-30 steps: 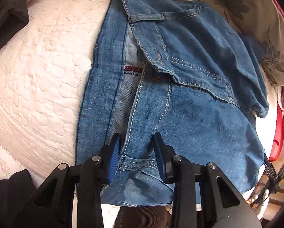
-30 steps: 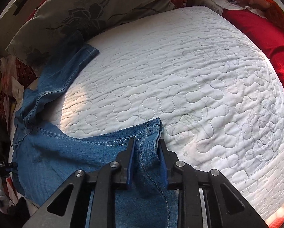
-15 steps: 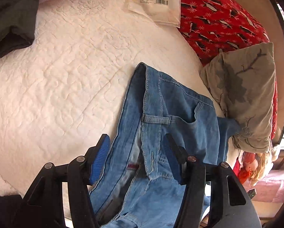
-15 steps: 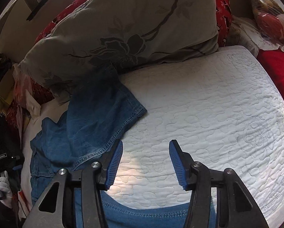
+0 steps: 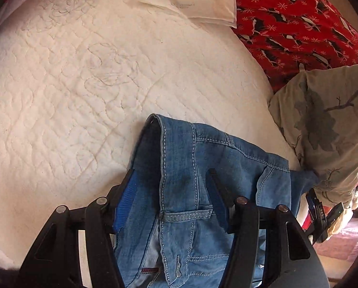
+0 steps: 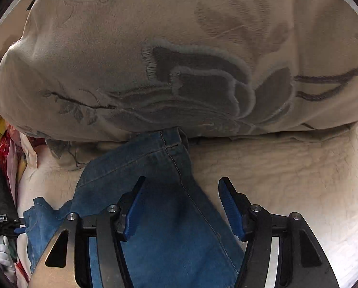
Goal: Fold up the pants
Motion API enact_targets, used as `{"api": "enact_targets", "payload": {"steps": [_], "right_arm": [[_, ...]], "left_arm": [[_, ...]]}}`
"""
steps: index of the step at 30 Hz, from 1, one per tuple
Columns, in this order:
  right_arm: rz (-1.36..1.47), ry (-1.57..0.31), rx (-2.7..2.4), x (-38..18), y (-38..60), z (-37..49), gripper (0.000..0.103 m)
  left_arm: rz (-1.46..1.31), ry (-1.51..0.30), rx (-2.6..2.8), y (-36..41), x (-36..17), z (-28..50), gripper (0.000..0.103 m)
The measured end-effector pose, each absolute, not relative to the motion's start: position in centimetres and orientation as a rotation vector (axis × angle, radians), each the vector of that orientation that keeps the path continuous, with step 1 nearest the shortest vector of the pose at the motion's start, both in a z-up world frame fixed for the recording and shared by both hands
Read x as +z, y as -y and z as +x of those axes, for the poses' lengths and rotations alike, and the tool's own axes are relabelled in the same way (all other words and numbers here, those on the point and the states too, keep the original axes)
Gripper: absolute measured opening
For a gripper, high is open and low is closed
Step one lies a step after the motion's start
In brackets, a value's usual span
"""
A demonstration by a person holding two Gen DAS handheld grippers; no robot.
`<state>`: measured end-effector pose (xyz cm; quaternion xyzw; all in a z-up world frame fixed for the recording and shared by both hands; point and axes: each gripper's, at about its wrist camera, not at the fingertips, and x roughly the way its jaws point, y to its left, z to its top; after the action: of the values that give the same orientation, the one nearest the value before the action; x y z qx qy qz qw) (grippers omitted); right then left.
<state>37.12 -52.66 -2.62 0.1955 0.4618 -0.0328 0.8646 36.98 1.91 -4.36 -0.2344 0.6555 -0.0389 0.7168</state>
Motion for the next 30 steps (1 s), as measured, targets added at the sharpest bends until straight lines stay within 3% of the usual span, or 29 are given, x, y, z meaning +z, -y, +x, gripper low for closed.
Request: {"api": "enact_targets", "payload": {"steps": [4, 6, 8, 9, 10, 11, 12, 13, 23, 26, 28, 30], "right_arm": [[0.420, -0.955, -0.061, -4.0, 52.0, 39.0, 0.064], [0.420, -0.936, -0.035, -4.3, 51.6, 39.2, 0.060], [0.403, -0.928, -0.014, -4.3, 51.4, 39.3, 0.033], [0.402, -0.934, 0.008, -4.3, 51.3, 39.3, 0.012], [0.391, -0.939, 0.011, -4.2, 51.1, 39.2, 0.007], [0.373, -0.932, 0.008, -3.8, 50.9, 39.0, 0.008], [0.362, -0.920, 0.013, -3.3, 50.9, 38.8, 0.007], [0.358, -0.907, 0.017, -2.7, 51.0, 38.5, 0.007], [0.398, -0.873, -0.006, 2.0, 52.8, 34.5, 0.008], [0.472, -0.881, -0.052, 1.5, 54.1, 34.4, 0.024], [0.511, -0.882, -0.065, 0.4, 54.3, 34.7, 0.047], [0.491, -0.880, -0.071, -0.3, 54.0, 35.4, 0.055]], "left_arm": [[-0.503, -1.449, -0.081, -0.8, -4.7, 37.8, 0.057], [-0.521, -1.445, -0.078, -0.2, -5.0, 38.6, 0.057], [-0.521, -1.445, -0.057, 0.2, -5.3, 39.3, 0.057], [-0.526, -1.441, -0.047, 0.4, -5.2, 39.5, 0.057], [-0.523, -1.435, -0.037, 0.6, -5.1, 39.6, 0.051], [-0.509, -1.431, -0.031, 0.8, -4.8, 39.6, 0.042], [-0.487, -1.434, -0.038, 1.3, -4.6, 39.6, 0.018], [-0.470, -1.439, -0.049, 1.6, -4.5, 39.5, 0.005], [-0.326, -1.294, -0.074, 2.4, 0.8, 36.2, 0.002], [-0.310, -1.297, -0.063, 2.2, 0.9, 35.9, 0.002], [-0.314, -1.311, -0.058, 2.0, 0.4, 36.1, 0.002], [-0.314, -1.319, -0.057, 1.8, 0.0, 36.4, 0.002]]}}
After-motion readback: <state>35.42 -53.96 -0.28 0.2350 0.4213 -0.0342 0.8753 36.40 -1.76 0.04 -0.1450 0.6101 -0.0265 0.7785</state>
